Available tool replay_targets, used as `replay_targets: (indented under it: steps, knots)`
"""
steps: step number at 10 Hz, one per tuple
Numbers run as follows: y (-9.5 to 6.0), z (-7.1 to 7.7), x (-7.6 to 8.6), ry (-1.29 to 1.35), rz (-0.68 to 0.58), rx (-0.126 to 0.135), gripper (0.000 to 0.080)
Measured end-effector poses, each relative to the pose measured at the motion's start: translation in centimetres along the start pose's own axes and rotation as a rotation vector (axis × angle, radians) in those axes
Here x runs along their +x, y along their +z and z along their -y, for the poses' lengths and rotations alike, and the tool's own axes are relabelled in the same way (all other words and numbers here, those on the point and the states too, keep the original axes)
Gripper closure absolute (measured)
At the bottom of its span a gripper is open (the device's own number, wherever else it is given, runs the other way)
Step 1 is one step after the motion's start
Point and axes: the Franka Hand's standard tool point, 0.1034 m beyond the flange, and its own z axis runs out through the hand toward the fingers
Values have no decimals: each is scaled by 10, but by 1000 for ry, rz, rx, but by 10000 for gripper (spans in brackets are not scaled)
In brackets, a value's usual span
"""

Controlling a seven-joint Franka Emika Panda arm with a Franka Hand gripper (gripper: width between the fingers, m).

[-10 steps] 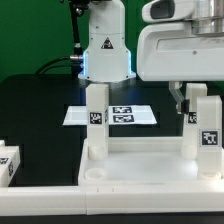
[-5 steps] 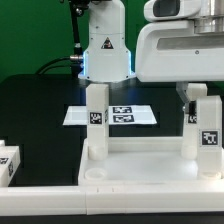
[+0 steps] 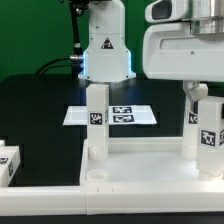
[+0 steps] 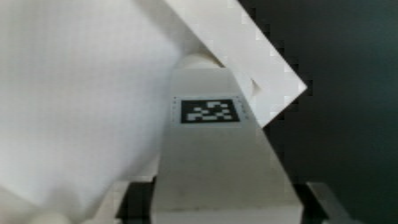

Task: Assemble desk

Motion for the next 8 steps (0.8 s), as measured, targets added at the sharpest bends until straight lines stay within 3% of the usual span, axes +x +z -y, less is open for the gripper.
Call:
replay_targets:
  steps: [1, 3, 6, 7, 8]
  knots:
    - [0, 1, -3, 175, 12, 0, 515]
    - [1, 2, -4, 554, 68, 26, 514]
    - [1, 3, -6, 641, 76, 24, 512]
    - [1, 1, -9, 537, 73, 8, 437]
    - [1, -2, -13, 405, 75, -31, 298]
